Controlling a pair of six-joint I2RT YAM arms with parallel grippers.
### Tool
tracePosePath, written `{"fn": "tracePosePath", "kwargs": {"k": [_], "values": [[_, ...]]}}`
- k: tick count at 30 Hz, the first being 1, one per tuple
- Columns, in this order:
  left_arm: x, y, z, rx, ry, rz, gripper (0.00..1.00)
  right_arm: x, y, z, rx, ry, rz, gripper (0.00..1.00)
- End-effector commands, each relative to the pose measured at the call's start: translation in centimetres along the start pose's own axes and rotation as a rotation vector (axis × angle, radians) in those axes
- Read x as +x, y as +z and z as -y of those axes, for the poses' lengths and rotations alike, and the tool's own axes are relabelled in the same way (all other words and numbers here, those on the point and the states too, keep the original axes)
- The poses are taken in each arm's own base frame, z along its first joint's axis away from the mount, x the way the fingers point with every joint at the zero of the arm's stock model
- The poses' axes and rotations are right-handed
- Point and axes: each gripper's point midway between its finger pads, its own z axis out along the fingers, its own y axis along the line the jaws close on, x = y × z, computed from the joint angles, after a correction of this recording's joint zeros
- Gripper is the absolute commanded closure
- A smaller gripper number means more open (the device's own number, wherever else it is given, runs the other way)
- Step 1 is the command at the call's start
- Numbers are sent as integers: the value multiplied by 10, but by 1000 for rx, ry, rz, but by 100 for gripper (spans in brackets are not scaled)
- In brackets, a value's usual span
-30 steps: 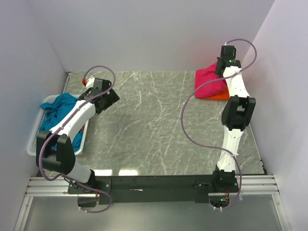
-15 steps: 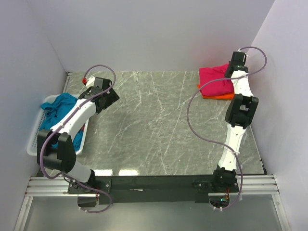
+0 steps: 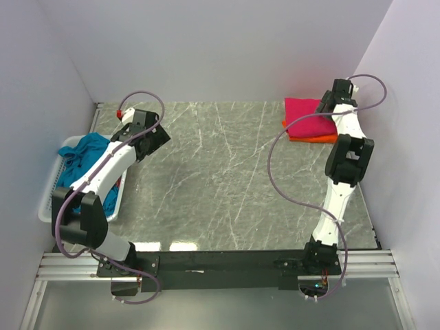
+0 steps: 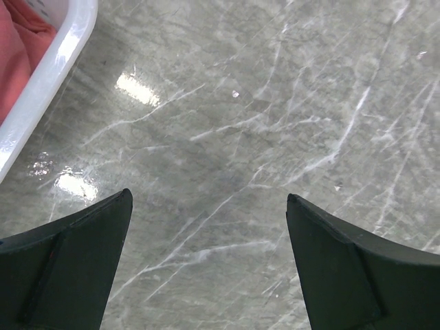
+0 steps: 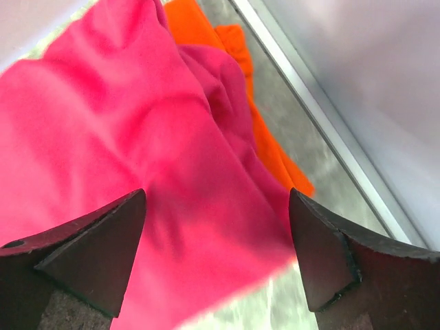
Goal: Fold and stack the t-shirts
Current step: Neatly place the folded tshirt to the corner, then reset both grippers
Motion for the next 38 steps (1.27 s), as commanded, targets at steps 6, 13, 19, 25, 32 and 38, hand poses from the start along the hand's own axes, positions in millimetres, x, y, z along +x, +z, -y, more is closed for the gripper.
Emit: {"fn": "tracePosePath", "kwargs": {"k": [6,13,19,25,32,38], "values": [[-40,-50,25,147,-62,97,1,-70,-115,15,-28,134,205,9],[-40,-70,23,202,-100,113,1,-40,-178,4,-135,99,204,7],[-32,-73,20,211,-116,85,1,29,-240,-6,-258,147,179,7],[-15,-63,13,225,-123,67,1,105,-295,-9,-413,158,190,7],[-6,-64,9,257,-122,70,1,154,-329,9,-522,160,234,6],[-8,-68,9,260,-126,80,1,151,-345,30,-486,164,307,6]]}}
